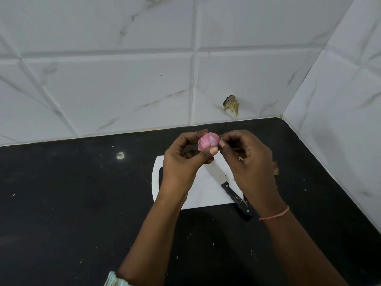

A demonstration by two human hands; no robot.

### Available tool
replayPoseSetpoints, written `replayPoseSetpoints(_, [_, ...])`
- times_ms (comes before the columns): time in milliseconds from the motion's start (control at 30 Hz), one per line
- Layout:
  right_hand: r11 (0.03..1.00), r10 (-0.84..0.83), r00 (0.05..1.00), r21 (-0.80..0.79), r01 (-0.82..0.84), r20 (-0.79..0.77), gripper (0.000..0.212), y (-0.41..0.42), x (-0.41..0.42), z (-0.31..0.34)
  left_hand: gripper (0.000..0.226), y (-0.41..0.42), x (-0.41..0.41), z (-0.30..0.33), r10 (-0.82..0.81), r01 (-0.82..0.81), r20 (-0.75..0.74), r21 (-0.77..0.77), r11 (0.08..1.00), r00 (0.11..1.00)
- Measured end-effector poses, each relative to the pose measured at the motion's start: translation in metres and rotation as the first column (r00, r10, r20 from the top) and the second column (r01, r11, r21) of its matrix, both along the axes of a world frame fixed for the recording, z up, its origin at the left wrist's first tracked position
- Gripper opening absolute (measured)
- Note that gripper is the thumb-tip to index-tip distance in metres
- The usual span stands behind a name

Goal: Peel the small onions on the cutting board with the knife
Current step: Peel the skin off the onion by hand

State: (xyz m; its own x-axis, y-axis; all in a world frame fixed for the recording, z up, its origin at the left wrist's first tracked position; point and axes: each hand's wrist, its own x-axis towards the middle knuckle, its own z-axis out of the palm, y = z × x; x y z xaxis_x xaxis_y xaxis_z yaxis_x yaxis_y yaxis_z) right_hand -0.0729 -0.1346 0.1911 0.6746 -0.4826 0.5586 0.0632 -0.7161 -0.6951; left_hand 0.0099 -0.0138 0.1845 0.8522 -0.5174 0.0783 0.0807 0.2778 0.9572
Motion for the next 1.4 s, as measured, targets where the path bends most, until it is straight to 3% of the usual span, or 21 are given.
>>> replayPoseSetpoints(67, [0.993,0.038,0.999,0.112,-0.034,-0.029,0.010,-0.001,0.000,0.004,0.033,0.001,0.001,0.000,-0.015,0.015,-0.006,0.000,1.000,1.000])
replayPoseSetpoints(133, [0.932,0.101,0.994,0.353,-0.079,-0.044,0.007,0.000,0.001,0.008,0.031,0.002,0.001,0.000,-0.035,0.035,-0.035,-0.009,0.999,0.999])
replayPoseSetpoints(300, [0.600,0.168,0.984,0.785,-0.155,0.066,0.009,0.003,0.002,0.015,0.041,-0.002,0.002,-0.003,-0.070,0.054,-0.170,-0.094,0.994,0.983])
replayPoseSetpoints(367, [0.443,0.153,0.976,0.872,-0.209,0.156,0.009,0.004,0.004,0.017,0.042,-0.004,0.002,-0.003,-0.099,0.060,-0.258,-0.156,0.986,0.961])
replayPoseSetpoints(433, [0.390,0.130,0.976,0.896,-0.214,0.176,0.009,0.006,0.006,0.017,0.032,-0.005,0.000,-0.001,-0.139,0.078,-0.337,-0.190,0.979,0.931])
replayPoseSetpoints(500, [0.421,0.119,0.982,0.889,-0.181,0.144,0.011,0.007,0.006,0.016,0.025,-0.005,-0.002,0.000,-0.165,0.094,-0.390,-0.196,0.976,0.906])
replayPoseSetpoints(667, [0.695,0.083,0.994,0.719,-0.012,-0.064,0.006,0.005,0.005,0.012,0.038,-0.007,-0.003,-0.001,-0.150,0.110,-0.383,-0.124,0.986,0.911])
replayPoseSetpoints(733, [0.686,0.082,0.995,0.727,-0.016,-0.055,0.007,0.006,0.006,0.012,0.030,-0.008,-0.003,-0.001,-0.143,0.095,-0.418,-0.133,0.987,0.897])
replayPoseSetpoints(800, [0.583,0.083,0.996,0.810,-0.060,0.014,0.010,0.005,0.007,0.012,0.022,-0.009,-0.002,-0.002,-0.147,0.077,-0.470,-0.165,0.983,0.870])
replayPoseSetpoints(900, [0.346,0.054,0.989,0.927,-0.147,0.137,0.018,0.002,0.009,0.011,0.025,-0.007,0.000,-0.001,-0.188,0.094,-0.506,-0.205,0.974,0.842])
replayPoseSetpoints(1000, [0.152,-0.030,0.990,0.980,-0.131,0.137,0.014,-0.003,0.010,0.010,0.026,-0.004,0.001,0.000,-0.226,0.131,-0.513,-0.214,0.968,0.828])
replayPoseSetpoints(1100, [-0.033,-0.141,0.965,0.974,-0.226,0.219,0.010,-0.010,0.008,0.010,0.037,-0.003,0.003,-0.002,-0.213,0.122,-0.511,-0.207,0.971,0.833])
replayPoseSetpoints(1167, [0.022,-0.180,0.953,0.969,-0.246,0.246,0.009,-0.013,0.006,0.008,0.040,-0.002,0.005,-0.004,-0.200,0.109,-0.515,-0.202,0.973,0.834])
replayPoseSetpoints(1233, [0.305,-0.175,0.972,0.947,-0.098,0.157,0.009,-0.017,0.003,0.002,0.043,-0.001,0.007,-0.006,-0.187,0.101,-0.514,-0.191,0.977,0.837])
replayPoseSetpoints(1300, [0.668,-0.149,0.989,0.735,0.116,-0.021,0.008,-0.016,0.000,-0.002,0.044,-0.002,0.006,-0.008,-0.175,0.097,-0.505,-0.177,0.979,0.845])
replayPoseSetpoints(1333, [0.781,-0.123,0.989,0.607,0.148,-0.084,0.011,-0.014,-0.001,-0.002,0.043,-0.002,0.006,-0.009,-0.172,0.100,-0.490,-0.171,0.980,0.855])
replayPoseSetpoints(1400, [0.876,-0.017,0.996,0.478,0.059,-0.091,0.014,-0.005,-0.002,0.001,0.045,-0.003,0.004,-0.009,-0.168,0.108,-0.432,-0.160,0.981,0.886])
